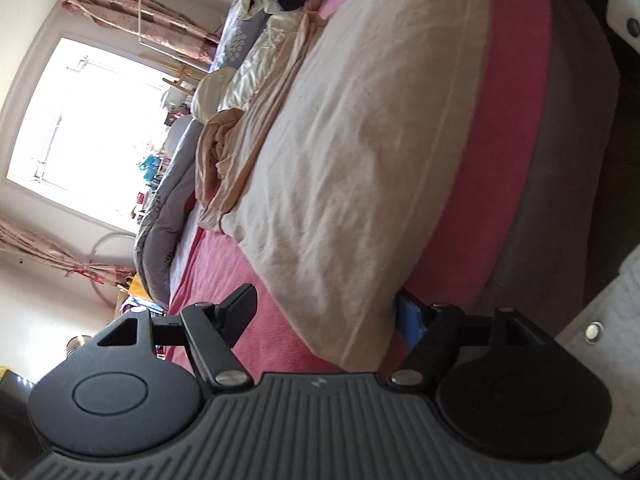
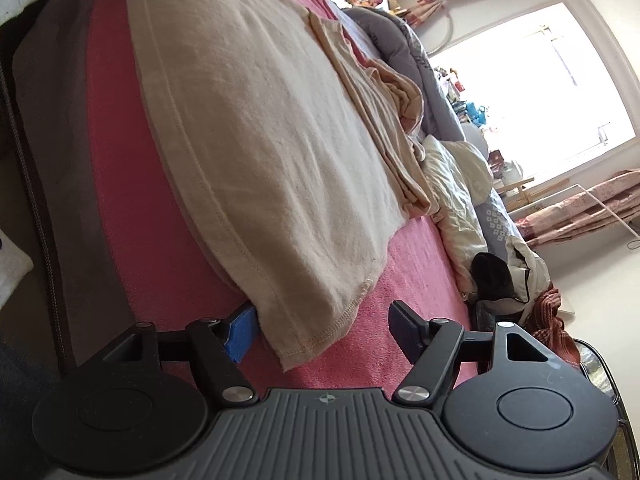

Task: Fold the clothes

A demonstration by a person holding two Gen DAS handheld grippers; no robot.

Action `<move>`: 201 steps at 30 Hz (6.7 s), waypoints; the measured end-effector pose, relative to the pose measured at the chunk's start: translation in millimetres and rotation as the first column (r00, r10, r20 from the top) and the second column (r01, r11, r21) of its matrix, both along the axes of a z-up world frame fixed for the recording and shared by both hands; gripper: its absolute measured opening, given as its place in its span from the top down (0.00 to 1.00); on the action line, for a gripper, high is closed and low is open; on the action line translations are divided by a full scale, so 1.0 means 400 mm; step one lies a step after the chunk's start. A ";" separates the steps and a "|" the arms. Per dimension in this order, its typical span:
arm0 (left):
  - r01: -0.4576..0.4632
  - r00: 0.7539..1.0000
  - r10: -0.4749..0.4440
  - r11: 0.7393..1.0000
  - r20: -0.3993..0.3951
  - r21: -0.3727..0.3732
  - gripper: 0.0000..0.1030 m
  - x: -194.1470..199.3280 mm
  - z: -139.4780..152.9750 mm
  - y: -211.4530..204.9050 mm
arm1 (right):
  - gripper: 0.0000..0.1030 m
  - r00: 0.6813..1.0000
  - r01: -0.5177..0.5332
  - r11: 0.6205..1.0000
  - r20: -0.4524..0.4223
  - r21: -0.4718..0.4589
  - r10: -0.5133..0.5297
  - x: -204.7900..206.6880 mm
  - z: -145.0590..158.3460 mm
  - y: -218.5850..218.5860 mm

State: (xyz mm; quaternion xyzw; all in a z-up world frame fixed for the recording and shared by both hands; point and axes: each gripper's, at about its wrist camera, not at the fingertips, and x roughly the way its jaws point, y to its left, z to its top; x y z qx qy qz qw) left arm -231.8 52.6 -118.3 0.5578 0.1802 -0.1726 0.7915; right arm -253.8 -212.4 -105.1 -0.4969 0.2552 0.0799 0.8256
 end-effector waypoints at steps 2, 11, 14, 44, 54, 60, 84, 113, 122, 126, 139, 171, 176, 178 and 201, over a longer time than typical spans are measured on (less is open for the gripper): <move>-0.006 1.000 0.007 1.000 0.014 -0.018 0.25 0.005 0.023 0.002 | 0.33 0.999 0.014 1.000 0.047 0.006 -0.014 0.000 0.021 -0.005; -0.065 0.996 0.072 0.989 0.044 -0.129 0.25 0.057 0.110 0.013 | 0.33 0.998 0.026 1.000 0.064 -0.007 -0.026 0.033 0.044 -0.037; 0.022 0.997 -0.022 1.000 0.068 0.002 0.25 0.029 0.064 -0.003 | 0.33 0.999 -0.039 0.997 0.036 -0.071 0.041 0.011 0.017 -0.025; 0.228 0.962 -0.251 0.955 0.104 0.190 0.22 0.036 0.022 -0.043 | 0.44 0.985 -0.170 0.984 -0.002 -0.053 0.170 0.072 0.018 0.032; 0.186 0.974 -0.194 0.979 0.114 0.077 0.45 0.066 0.046 -0.054 | 0.91 0.994 -0.080 0.988 -0.059 0.134 0.089 0.076 0.070 0.016; 0.105 0.992 -0.114 0.984 -0.060 -0.146 0.89 0.111 0.159 -0.030 | 0.92 0.998 0.050 0.943 -0.053 0.330 -0.034 0.114 0.173 -0.037; -0.442 0.866 0.224 0.762 -0.448 -0.474 0.46 0.539 0.193 0.180 | 0.58 0.908 0.416 0.476 -0.327 0.775 -0.261 0.506 0.177 -0.329; -0.289 0.893 -0.021 0.740 -0.450 -0.607 0.53 0.564 0.145 0.132 | 0.80 0.935 0.302 0.639 -0.349 0.707 -0.057 0.529 0.139 -0.275; -0.342 0.916 0.082 0.673 -0.393 -0.656 0.93 0.540 0.181 0.153 | 0.93 0.942 0.329 0.583 -0.300 0.743 -0.150 0.509 0.171 -0.277; -0.320 0.933 0.085 0.647 -0.351 -0.692 0.95 0.520 0.219 0.155 | 0.93 0.951 0.308 0.574 -0.254 0.759 -0.175 0.495 0.207 -0.265; -0.262 0.965 0.167 0.600 -0.203 -0.756 0.95 0.747 0.358 0.121 | 0.93 0.968 0.207 0.554 -0.085 0.806 -0.237 0.686 0.354 -0.283; 0.274 0.961 -0.276 0.960 0.020 0.056 0.41 0.506 0.062 -0.147 | 0.33 0.902 -0.384 0.888 0.105 -0.255 0.420 0.502 -0.023 0.105; 0.342 0.938 -0.347 0.928 0.010 0.146 0.41 0.525 0.021 -0.229 | 0.46 0.895 -0.407 0.892 0.109 -0.197 0.433 0.537 -0.030 0.210; 0.342 0.937 -0.349 0.920 0.000 0.192 0.41 0.545 0.010 -0.252 | 0.50 0.882 -0.431 0.873 0.100 -0.226 0.461 0.550 -0.039 0.243; 0.153 0.953 -0.159 0.987 -0.259 -0.046 0.76 0.735 0.116 -0.185 | 0.46 0.900 -0.427 0.891 0.015 -0.155 0.435 0.678 0.035 0.293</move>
